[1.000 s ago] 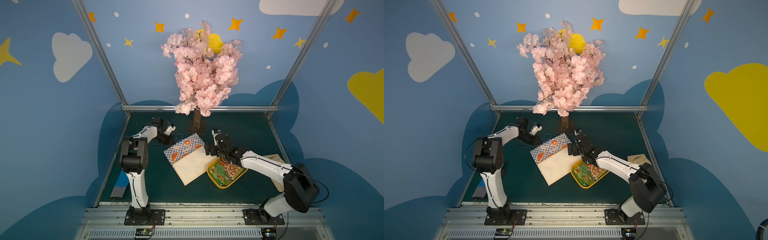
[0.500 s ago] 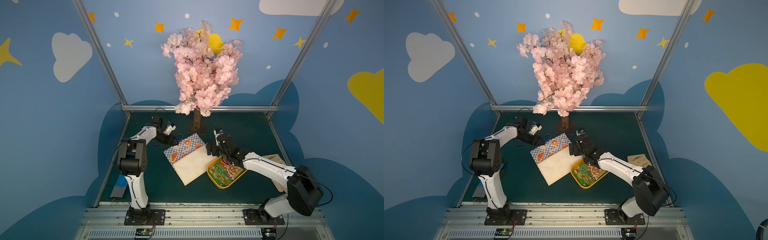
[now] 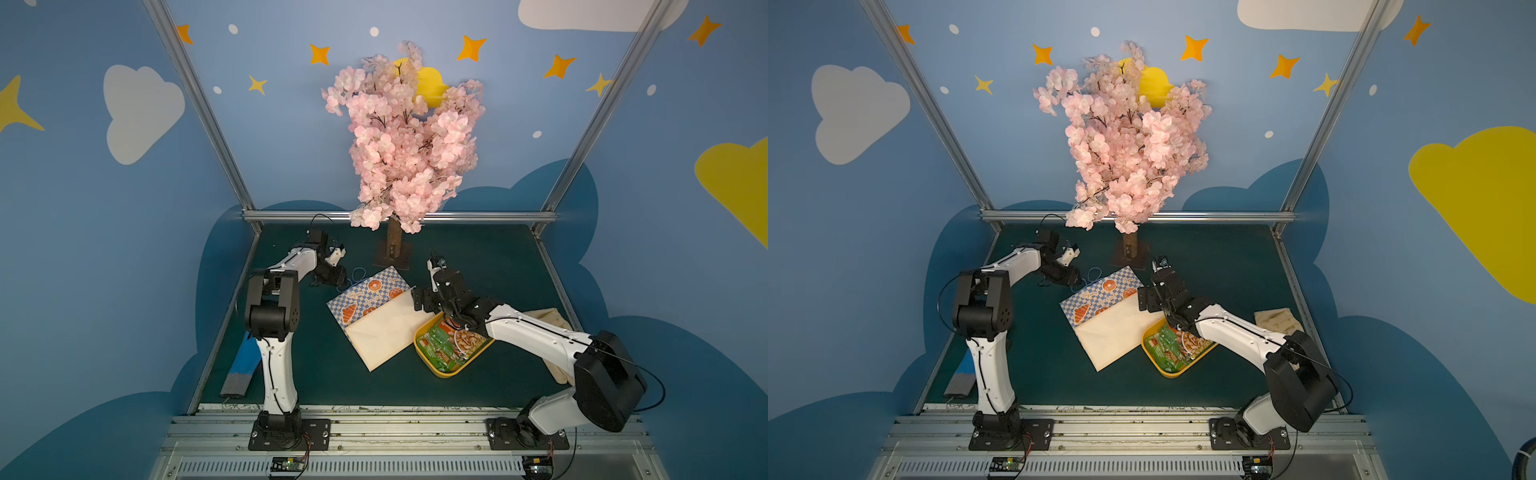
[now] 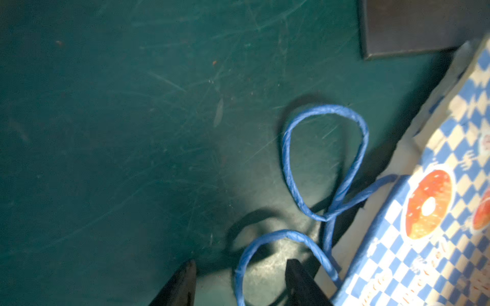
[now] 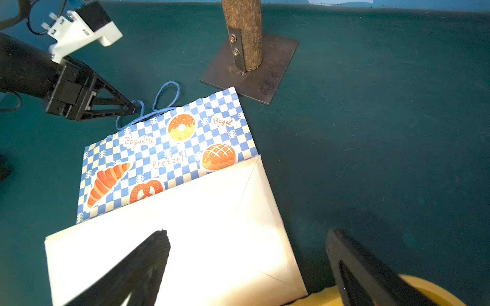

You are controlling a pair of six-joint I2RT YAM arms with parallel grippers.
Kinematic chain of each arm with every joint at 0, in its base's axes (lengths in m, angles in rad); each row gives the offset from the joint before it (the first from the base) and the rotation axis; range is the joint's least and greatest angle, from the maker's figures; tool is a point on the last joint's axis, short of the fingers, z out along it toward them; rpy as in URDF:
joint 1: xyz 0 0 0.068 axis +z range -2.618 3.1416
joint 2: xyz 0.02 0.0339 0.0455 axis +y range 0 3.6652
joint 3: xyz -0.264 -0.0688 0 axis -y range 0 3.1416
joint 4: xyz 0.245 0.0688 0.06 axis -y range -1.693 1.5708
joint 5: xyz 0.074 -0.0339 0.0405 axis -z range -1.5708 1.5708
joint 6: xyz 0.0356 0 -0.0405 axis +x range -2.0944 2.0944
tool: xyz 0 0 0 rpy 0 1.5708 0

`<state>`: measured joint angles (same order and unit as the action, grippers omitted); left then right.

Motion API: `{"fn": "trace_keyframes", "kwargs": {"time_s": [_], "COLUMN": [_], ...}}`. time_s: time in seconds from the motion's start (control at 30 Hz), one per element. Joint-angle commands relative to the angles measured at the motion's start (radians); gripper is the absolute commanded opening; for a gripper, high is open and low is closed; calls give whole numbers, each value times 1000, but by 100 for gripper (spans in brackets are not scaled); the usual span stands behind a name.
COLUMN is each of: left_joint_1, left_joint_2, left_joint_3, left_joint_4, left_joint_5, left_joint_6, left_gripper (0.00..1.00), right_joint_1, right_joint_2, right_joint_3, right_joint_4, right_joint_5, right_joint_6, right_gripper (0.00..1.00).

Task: Place the condiment packets inside the bag
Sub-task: Pick up the paper bag from the center of the board.

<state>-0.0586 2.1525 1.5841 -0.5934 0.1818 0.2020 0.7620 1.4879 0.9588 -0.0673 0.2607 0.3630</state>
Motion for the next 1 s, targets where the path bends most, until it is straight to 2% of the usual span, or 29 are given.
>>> {"fn": "trace_keyframes", "kwargs": {"time_s": [0.0, 0.07, 0.33, 0.4, 0.5, 0.7, 0.97], "left_joint_1": [-14, -30, -114, -126, -127, -136, -136], "left_joint_2": [21, 26, 77, 74, -23, -376, -677], "left_joint_3": [14, 18, 45, 49, -2, -135, -197], "left_joint_4": [-27, -31, -56, -69, -35, 57, 62], "left_joint_5": [-76, -104, -346, -369, -344, -263, -126], "left_joint_6": [22, 30, 91, 89, 76, 82, 86], "left_gripper": [45, 35, 4, 3, 3, 3, 3], "right_joint_1": [-1, -2, -2, -2, 0, 5, 62], "right_joint_2": [-11, -7, -71, -113, -148, -175, -219], "right_joint_3": [2, 7, -41, -73, -95, -104, -93], "right_joint_4": [9, 1, 30, 51, 61, 66, 55], "right_joint_5": [-2, 3, -12, -16, -10, 9, 68], "right_joint_6": [12, 15, 36, 43, 41, 37, 23], "right_gripper": [98, 98, 98, 98, 98, 98, 98]}}
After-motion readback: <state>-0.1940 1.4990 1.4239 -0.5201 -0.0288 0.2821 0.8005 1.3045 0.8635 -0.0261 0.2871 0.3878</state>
